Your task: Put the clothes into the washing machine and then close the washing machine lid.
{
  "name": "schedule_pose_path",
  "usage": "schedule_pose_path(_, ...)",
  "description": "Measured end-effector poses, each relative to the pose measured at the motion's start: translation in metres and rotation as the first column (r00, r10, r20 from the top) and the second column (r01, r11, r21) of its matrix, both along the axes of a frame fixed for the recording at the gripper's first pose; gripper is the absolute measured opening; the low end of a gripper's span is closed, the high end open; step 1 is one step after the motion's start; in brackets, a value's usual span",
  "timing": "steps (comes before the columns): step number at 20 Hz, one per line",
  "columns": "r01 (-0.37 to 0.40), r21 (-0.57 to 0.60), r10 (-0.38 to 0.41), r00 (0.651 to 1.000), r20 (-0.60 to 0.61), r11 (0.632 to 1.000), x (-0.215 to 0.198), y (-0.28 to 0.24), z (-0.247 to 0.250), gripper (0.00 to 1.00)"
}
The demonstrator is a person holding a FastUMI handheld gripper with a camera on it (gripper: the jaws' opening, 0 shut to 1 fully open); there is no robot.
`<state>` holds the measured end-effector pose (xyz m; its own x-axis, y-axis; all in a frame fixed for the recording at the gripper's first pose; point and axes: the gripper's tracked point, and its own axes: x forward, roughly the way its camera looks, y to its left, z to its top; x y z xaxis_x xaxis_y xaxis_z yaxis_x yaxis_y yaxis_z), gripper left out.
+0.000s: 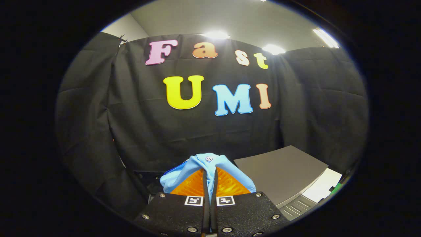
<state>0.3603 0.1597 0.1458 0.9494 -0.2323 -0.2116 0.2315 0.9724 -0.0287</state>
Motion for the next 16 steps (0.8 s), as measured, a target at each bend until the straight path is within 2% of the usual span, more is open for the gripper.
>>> schedule_pose_path(8, -0.129, 0.054, 0.131, 0.990, -0.050, 0.990, 0.013, 0.061, -0.042, 0.00)
schedule_pose_path(12, -0.156, 0.055, 0.161, 0.980, -0.113, 0.986, 0.025, 0.072, -0.079, 0.01)
schedule_pose_path(16, -0.148, 0.058, 0.157, 0.965, -0.212, 0.987, 0.040, 0.066, -0.133, 0.01)
